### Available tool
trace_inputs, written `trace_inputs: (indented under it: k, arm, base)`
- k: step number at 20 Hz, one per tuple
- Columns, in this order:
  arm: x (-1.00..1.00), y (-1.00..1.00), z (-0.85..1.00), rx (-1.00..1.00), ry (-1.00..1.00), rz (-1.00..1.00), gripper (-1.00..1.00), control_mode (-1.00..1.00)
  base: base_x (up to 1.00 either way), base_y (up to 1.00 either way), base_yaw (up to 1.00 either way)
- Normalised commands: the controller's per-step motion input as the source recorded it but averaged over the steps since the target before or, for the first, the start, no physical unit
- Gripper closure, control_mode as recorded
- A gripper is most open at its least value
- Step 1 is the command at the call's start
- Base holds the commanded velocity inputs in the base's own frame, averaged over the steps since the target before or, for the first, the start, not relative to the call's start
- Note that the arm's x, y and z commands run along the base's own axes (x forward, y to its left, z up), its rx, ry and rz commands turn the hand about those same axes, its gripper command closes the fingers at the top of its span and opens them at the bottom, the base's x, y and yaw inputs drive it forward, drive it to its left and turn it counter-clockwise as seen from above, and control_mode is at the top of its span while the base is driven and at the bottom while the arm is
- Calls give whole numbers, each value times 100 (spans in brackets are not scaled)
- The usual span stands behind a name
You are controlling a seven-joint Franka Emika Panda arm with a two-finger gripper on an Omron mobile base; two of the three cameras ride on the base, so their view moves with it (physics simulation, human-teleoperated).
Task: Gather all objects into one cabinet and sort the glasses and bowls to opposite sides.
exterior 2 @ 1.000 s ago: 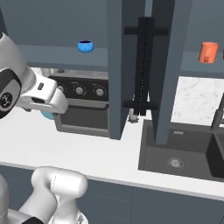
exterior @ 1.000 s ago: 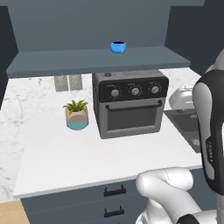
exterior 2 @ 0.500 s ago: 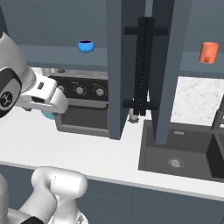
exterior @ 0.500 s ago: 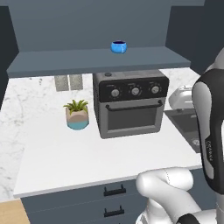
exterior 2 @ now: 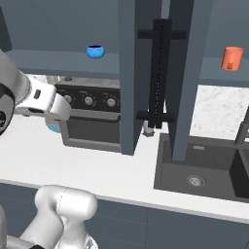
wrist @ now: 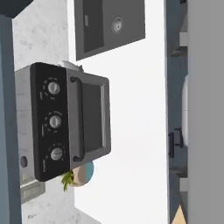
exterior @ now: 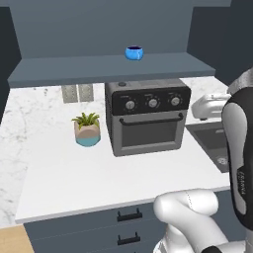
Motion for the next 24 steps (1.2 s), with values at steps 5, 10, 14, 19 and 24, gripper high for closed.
trace_inputs:
  k: [5,10,14,19,24]
  arm:
    - [-4,0,29,1,-39,11,-100,-100]
    - [17,0,38,3,-27,2,-100,-100]
    - [50,5,23,0,-5,0,-100,-100]
    - [52,3,46,0,1,0,-100,-100]
    - [56,9,22,0,3,0,-100,-100]
  base:
    - [0,0,0]
    - [0,0,0]
    - [0,0,0]
    - [0,0,0]
    - [0,0,0]
